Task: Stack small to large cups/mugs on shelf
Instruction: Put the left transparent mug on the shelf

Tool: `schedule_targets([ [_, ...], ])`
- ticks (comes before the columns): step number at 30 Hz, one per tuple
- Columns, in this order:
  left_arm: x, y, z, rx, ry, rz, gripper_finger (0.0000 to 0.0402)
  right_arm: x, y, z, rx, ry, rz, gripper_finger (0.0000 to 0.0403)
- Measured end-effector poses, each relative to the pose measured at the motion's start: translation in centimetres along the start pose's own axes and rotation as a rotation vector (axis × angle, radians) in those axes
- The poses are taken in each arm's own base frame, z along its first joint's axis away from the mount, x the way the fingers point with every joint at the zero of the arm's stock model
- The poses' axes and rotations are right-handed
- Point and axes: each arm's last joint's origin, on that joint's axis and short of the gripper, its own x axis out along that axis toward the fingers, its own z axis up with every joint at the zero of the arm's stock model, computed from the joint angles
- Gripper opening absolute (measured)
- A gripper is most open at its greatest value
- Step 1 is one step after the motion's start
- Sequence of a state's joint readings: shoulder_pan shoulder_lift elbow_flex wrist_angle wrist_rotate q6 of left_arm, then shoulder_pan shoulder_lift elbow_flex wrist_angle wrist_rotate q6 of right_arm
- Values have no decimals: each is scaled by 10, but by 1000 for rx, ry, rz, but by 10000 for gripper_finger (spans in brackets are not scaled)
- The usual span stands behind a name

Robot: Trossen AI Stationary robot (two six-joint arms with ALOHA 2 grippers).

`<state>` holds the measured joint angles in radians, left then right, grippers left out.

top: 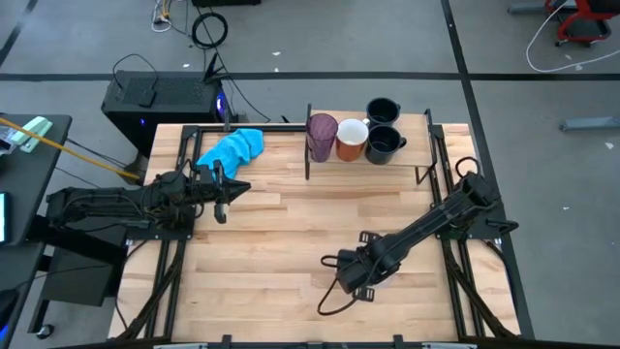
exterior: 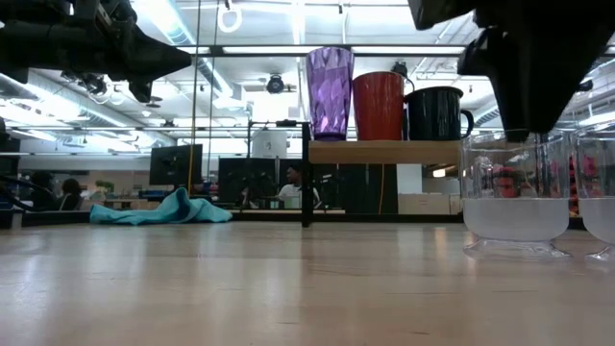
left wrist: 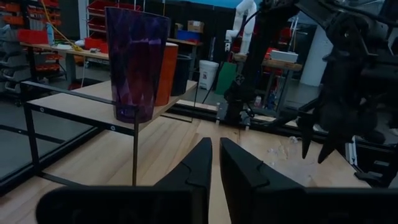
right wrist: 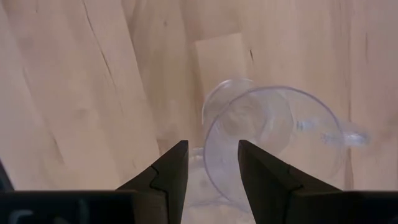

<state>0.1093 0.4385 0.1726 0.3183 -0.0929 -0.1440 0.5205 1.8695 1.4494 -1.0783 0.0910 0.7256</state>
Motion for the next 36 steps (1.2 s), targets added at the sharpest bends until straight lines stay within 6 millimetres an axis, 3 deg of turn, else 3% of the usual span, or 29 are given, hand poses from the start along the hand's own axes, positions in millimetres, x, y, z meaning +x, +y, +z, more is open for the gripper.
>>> schedule_targets([
  [10,0,0,0,-1,2,0,29,23,4,2,-44,50,-48,138],
  [25,0,0,0,-1,1,0,38,23,-10,12,-17,51,-53,12],
  [28,0,0,0,-1,1,0,33,23,-13,14,-22,54,-54,8],
  [31,0,0,0,-1,1,0,29,18,-21,15,-6,66,-64,13],
  [36,0,0,0,-1,1,0,31,-6,-41,12,35,82,-80,5],
])
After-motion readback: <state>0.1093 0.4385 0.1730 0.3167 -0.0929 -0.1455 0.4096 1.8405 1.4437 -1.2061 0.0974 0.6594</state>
